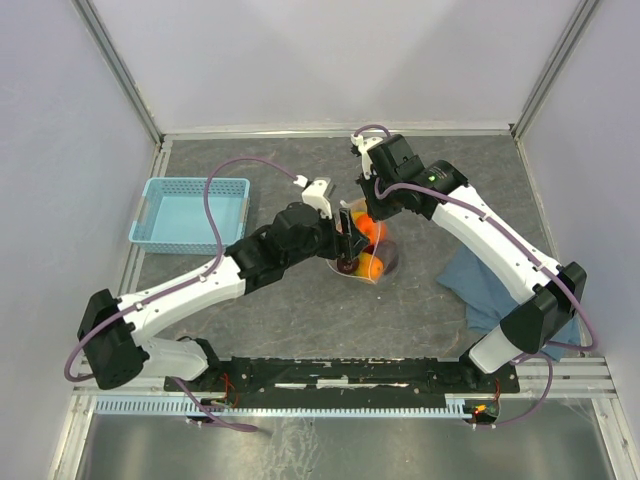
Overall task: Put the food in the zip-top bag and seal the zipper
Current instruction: Place the fake fruit in the zipper food storage bag.
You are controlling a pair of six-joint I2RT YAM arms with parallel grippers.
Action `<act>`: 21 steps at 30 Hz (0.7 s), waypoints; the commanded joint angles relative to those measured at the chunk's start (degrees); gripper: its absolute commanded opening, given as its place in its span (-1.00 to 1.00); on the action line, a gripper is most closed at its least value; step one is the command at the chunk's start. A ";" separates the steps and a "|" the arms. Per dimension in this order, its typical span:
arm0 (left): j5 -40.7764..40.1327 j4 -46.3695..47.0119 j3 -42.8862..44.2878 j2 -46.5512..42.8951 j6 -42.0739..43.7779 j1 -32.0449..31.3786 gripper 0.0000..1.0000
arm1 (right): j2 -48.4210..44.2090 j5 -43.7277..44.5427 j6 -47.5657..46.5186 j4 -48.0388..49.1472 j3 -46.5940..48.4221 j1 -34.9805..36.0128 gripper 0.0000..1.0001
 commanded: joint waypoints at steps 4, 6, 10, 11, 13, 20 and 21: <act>-11.57 -6.91 2.64 -6.03 2.05 -0.33 0.54 | -0.14 -0.10 0.41 2.61 0.24 0.34 -0.97; -14.44 -10.13 3.33 -6.42 1.76 -0.29 0.54 | -0.15 -0.10 0.32 2.62 0.33 0.34 -0.97; -15.53 -12.37 3.30 -6.18 1.21 -0.20 0.48 | -0.02 -0.24 0.32 2.71 0.48 0.42 -0.97; -15.54 -12.50 3.32 -5.71 1.06 -0.24 0.47 | -0.01 -0.30 0.32 2.79 0.55 0.39 -0.97; -16.50 -13.37 3.67 -4.54 0.71 -0.21 0.44 | 0.03 -0.41 0.27 2.77 0.59 0.45 -0.97; -18.28 -13.91 5.09 -0.71 0.70 -0.18 0.35 | 0.05 -0.52 0.05 2.62 0.38 0.55 -0.97; -17.60 -13.36 5.21 -0.06 0.82 -0.23 0.30 | 0.15 -0.73 0.05 2.69 0.41 0.54 -0.97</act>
